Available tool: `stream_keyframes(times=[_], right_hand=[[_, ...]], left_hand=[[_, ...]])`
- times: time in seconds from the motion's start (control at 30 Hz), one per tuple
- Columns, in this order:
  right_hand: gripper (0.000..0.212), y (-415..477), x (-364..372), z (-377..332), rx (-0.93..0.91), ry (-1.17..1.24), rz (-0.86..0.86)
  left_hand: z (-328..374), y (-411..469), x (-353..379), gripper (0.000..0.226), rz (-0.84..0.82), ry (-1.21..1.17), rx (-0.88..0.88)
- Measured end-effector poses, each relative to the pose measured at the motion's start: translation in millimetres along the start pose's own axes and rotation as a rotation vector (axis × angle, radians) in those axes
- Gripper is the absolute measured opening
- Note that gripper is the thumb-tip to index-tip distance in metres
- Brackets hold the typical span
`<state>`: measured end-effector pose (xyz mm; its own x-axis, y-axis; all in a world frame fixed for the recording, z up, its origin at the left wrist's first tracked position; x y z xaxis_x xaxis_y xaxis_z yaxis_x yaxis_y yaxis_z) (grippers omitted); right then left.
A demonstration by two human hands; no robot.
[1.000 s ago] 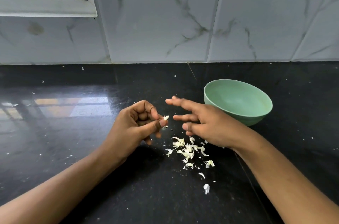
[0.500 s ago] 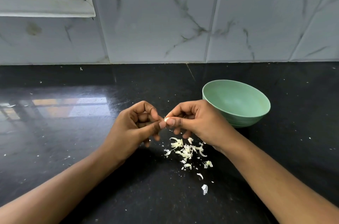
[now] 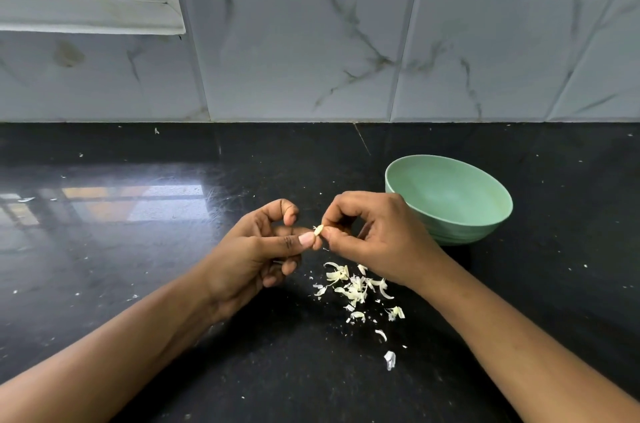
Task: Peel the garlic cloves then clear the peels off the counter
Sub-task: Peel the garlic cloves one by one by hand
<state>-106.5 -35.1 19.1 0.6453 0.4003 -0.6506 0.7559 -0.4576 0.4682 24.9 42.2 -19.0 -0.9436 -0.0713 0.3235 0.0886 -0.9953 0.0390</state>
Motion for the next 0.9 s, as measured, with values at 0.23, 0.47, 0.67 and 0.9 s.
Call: stream_keyframes(times=[0.23,0.47,0.67,0.9], right_hand=[[0.011,0.7,-3.7,12.9,0.198,0.21,0.014],[0.008,1.6,1.1,13.6,0.169,0.197,-0.008],[0.005,0.9,5.0,12.6,0.198,0.235,-0.059],[0.009,-0.5,8.5,7.6,0.27,0.621,-0.169]], left_hand=[[1.0,0.8,-1.1,0.031,0.141,0.112,0.031],[0.1,1.0,-2.5,0.032,0.162,0.177,0.037],[-0.7,1.1,-1.2,0.032,0.121,0.133,0.041],[-0.8,-1.2,0.8,0.056,-0.031,-0.106,-0.016]])
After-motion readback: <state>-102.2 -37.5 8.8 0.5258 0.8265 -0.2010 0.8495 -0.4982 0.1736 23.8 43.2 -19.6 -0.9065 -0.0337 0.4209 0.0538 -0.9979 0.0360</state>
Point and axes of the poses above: each hand's wrist, its own y-axis towards the middle knuckle, its own x-axis out of the palm, z = x × y, the point moved 4 cm from there along y, towards the middle knuckle, and after that the axes turned 2 degrees about x, right-handed, at the moved point
